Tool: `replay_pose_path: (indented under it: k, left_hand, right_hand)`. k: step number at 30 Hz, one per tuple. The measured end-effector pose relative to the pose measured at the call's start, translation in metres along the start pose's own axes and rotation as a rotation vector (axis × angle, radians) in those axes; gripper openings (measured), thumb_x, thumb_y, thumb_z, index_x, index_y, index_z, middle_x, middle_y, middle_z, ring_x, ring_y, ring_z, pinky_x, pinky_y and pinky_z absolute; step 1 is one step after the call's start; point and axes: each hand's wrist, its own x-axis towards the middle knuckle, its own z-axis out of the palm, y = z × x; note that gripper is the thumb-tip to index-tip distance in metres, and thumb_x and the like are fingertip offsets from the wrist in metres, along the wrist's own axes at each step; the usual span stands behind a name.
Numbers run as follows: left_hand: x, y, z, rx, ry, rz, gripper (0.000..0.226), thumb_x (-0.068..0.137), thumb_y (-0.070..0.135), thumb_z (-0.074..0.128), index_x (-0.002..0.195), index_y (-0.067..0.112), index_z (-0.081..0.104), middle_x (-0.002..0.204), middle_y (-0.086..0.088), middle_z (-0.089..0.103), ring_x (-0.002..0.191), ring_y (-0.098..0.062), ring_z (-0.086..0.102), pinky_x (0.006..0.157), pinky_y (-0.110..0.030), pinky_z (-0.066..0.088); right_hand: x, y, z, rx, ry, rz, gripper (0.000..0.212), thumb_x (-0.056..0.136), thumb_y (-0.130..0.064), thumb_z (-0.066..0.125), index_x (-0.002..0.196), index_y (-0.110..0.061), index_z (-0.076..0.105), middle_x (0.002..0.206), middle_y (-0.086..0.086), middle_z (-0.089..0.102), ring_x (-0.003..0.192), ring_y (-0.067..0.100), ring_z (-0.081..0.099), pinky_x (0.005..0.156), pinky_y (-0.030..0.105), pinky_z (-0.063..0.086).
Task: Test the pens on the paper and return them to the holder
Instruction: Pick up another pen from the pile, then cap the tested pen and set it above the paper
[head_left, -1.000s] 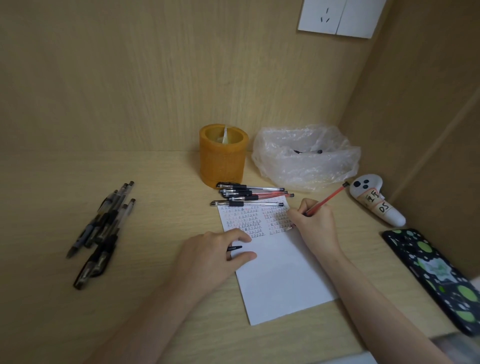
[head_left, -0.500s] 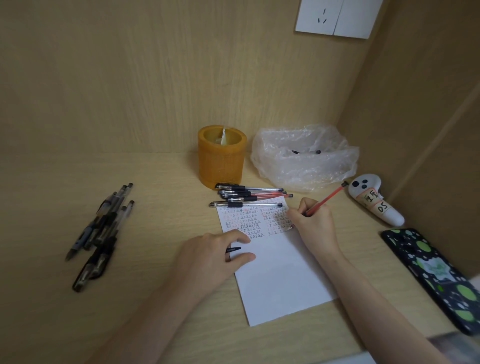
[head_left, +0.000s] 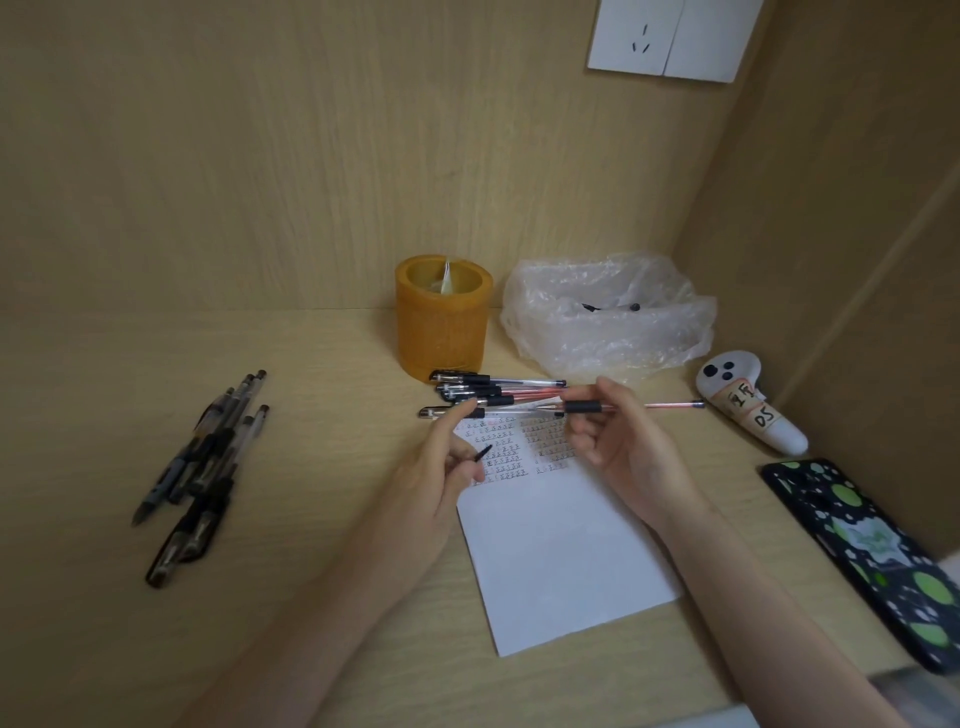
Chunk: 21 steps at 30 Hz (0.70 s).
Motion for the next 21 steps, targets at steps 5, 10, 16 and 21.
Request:
replay_pose_path:
  k: [5,10,16,21]
  left_hand:
    - [0.0018,0.0004,0.0000,-0.076,0.041,-0.023,0.061,0.088,0.023,0.060,0.127,0.051,0.023,0.094,0.010,0.065,0.085,0.001,0.060,0.077,-0.008,0.040]
    - [0.0006,0.0053,-0.0014,-0.045,0.024,-0.006,0.062,0.087,0.023,0.062,0.126,0.050,0.023,0.092,0.012,0.063,0.065,0.006,0.052,0.066,-0.008,0.038]
    - [0.0000,0.0054,-0.0007,-0.012,-0.012,0.009,0.061,0.085,0.019,0.064,0.132,0.038,0.031,0.090,0.012,0.063,0.062,0.007,0.049,0.064,-0.007,0.036]
    - [0.0001,0.0015,-0.0027,0.033,0.131,-0.011,0.019,0.079,0.025,0.070,0.091,0.038,0.062,0.079,0.018,0.067,0.064,-0.001,0.056,0.062,-0.010,0.040]
  right_hand:
    - [-0.0083,0.0021,0.0022,-0.220,-0.134,-0.051,0.028,0.076,-0.027,0.074,0.066,-0.015,0.050,0.052,0.004,0.053,0.044,0.015,0.048,0.036,0.017,0.030]
    - [-0.0105,0.0005,0.0057,-0.333,-0.082,-0.067,0.030,0.078,-0.018,0.067,0.054,-0.021,0.049,0.048,-0.001,0.045,0.041,0.011,0.039,0.037,0.016,0.028]
    - [-0.0108,0.0052,0.0057,-0.454,-0.192,-0.056,0.024,0.072,-0.024,0.076,0.058,-0.022,0.057,0.048,0.003,0.049,0.042,0.011,0.039,0.040,0.017,0.027]
    - [-0.0111,0.0062,0.0057,-0.327,-0.353,-0.013,0.039,0.068,-0.040,0.081,0.082,-0.006,0.070,0.063,0.008,0.063,0.047,0.012,0.050,0.042,0.016,0.036]
